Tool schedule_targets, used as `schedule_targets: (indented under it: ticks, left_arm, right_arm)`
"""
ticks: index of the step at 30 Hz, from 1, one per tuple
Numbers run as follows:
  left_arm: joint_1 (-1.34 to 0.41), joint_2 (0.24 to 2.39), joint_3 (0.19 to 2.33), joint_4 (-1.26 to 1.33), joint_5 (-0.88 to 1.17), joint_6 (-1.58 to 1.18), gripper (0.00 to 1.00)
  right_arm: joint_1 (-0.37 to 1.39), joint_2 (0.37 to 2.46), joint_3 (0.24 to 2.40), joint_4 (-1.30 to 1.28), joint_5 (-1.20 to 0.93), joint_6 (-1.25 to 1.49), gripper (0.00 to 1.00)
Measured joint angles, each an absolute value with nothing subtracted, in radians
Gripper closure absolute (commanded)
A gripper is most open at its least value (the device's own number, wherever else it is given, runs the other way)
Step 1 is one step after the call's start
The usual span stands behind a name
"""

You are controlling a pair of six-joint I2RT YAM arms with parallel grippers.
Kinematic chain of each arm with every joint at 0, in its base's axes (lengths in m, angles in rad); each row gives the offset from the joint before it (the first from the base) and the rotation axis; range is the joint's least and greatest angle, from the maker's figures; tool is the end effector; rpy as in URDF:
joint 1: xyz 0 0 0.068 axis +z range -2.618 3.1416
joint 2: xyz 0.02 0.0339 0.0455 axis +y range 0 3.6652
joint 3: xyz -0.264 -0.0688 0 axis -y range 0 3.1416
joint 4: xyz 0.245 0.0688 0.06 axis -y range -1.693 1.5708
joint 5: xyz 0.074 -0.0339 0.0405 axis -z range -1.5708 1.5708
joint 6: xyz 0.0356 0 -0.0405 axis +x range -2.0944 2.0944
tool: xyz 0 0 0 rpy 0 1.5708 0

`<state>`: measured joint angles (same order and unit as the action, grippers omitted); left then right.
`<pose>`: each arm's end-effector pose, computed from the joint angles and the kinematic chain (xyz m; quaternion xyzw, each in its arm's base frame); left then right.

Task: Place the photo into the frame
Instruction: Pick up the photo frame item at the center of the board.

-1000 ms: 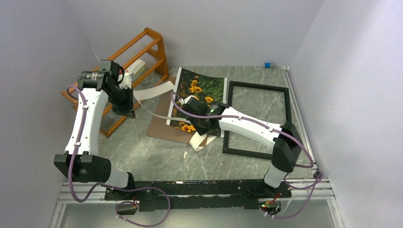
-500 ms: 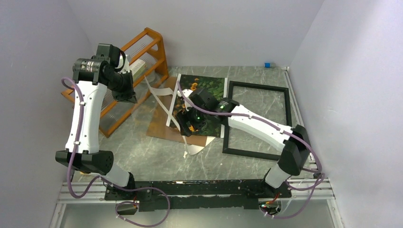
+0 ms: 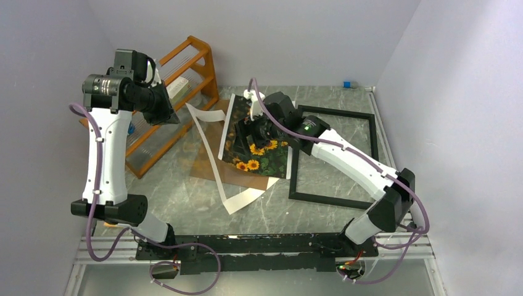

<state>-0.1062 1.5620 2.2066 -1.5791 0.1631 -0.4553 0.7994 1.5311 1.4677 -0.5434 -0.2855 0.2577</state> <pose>0.2403 -0.0314 0.4849 -0.1393 0.9367 -0.1607 0.2781 0.2345 0.2555 0.3600 -0.2982 0.8274 0.3402 0.3327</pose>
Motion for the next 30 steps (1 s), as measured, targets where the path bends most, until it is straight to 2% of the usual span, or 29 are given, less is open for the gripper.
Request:
schedule_targets:
  ticks: [9, 19, 22, 27, 30]
  left_arm:
    - [-0.106, 1.509, 2.055, -1.53, 0.133, -0.574, 0.97]
    - [-0.106, 1.508, 2.048, -1.499, 0.115, -0.652, 0.97]
    - [-0.106, 1.505, 2.047, -1.491, 0.111, -0.666, 0.97]
    - [-0.106, 1.482, 2.033, -1.477, 0.107, -0.675, 0.97]
    - [-0.106, 1.456, 2.006, -1.466, 0.107, -0.677, 0.97]
  right_arm:
    - [1.049, 1.563, 1.758, -0.545, -0.065, 0.234, 0.09]
    - [1.34, 1.792, 2.003, -0.652, 0.271, 0.24, 0.12]
    - [1.394, 1.857, 2.02, -0.701, 0.368, 0.251, 0.25]
    - [1.413, 1.948, 2.065, -0.812, 0.502, 0.294, 0.58]
    - [1.413, 1.964, 2.089, -0.855, 0.567, 0.315, 0.85]
